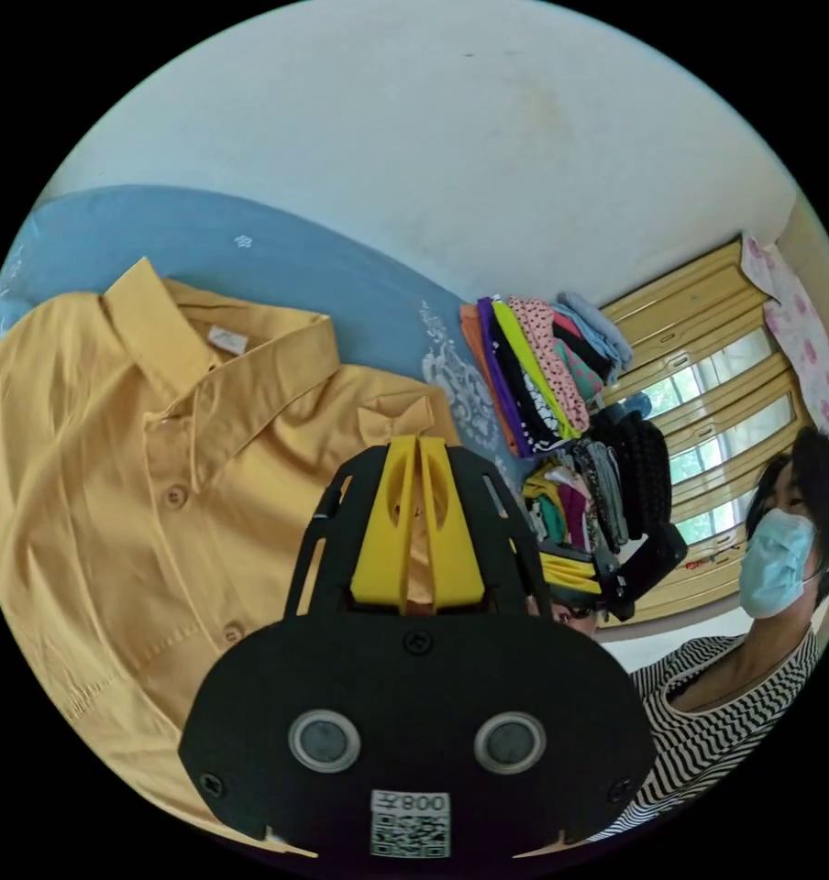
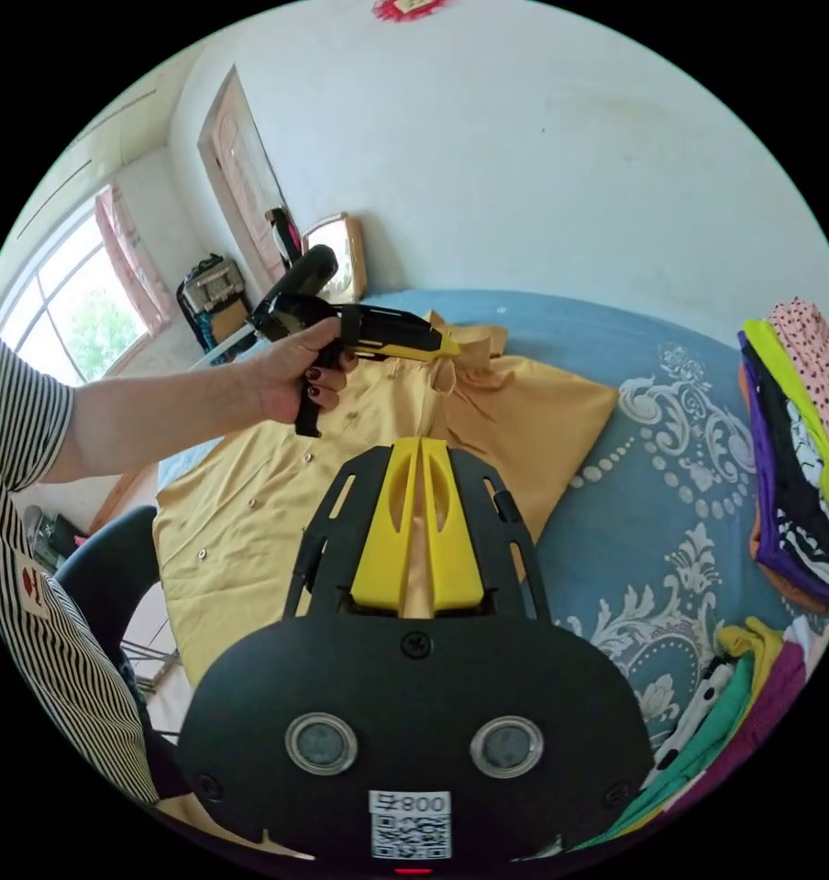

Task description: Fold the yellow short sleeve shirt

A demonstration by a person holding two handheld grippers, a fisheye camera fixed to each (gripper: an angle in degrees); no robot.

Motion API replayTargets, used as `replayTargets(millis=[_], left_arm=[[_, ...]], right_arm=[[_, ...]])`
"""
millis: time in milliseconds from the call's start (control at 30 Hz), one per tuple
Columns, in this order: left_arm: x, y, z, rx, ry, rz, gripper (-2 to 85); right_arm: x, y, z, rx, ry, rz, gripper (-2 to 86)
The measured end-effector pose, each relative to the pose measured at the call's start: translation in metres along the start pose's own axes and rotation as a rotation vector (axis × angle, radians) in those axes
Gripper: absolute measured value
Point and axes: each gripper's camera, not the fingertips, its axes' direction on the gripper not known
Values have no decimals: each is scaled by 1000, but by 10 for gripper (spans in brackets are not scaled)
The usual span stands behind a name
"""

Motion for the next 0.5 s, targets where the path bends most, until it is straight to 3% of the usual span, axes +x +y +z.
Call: replayTargets(millis=[333, 500], left_arm=[[-20, 0, -35, 8, -104, -68, 7], [-1, 1, -51, 43, -145, -19, 5]], right_arm=[[5, -22, 75, -185, -121, -25, 2], [21, -27, 70, -134, -159, -4, 2]])
